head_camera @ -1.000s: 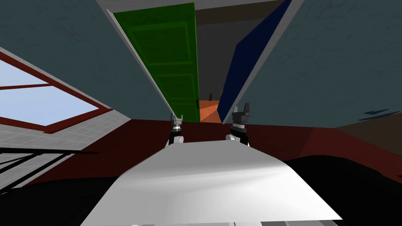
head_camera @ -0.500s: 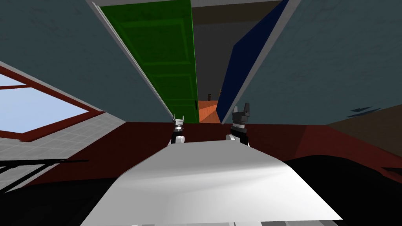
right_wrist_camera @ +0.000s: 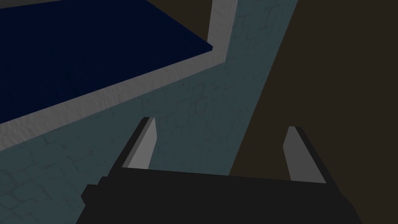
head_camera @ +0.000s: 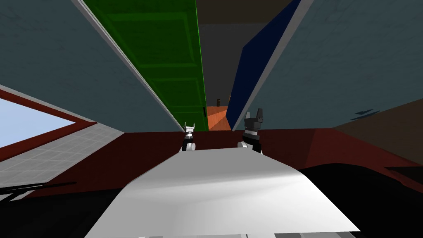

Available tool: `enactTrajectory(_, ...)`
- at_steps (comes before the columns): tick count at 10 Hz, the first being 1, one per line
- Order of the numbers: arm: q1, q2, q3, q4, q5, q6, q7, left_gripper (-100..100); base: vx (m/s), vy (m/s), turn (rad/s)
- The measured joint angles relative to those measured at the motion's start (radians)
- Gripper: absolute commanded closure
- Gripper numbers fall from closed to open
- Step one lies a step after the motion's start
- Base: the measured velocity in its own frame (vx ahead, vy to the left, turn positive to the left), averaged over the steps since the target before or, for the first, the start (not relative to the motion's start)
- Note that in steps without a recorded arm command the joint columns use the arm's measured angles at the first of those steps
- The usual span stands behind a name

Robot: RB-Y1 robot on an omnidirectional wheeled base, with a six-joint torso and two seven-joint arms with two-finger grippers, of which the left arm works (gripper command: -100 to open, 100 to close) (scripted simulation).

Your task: Push the door open

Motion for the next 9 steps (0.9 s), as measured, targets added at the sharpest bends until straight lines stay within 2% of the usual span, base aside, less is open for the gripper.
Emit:
enactTrajectory(2, -0.030, -0.006, -0.003, 0.066, 0.015, -0.017, 0.038, -100, 0.090, 0.016, -0.094)
enactTrajectory(4, -0.044, -0.008, -0.004, 0.107, 0.027, -0.028, 0.071, -100, 0.062, 0.007, -0.050)
enactTrajectory(9, -0.107, -0.017, -0.007, 0.255, 0.063, -0.071, 0.163, -100, 0.096, 0.019, -0.089)
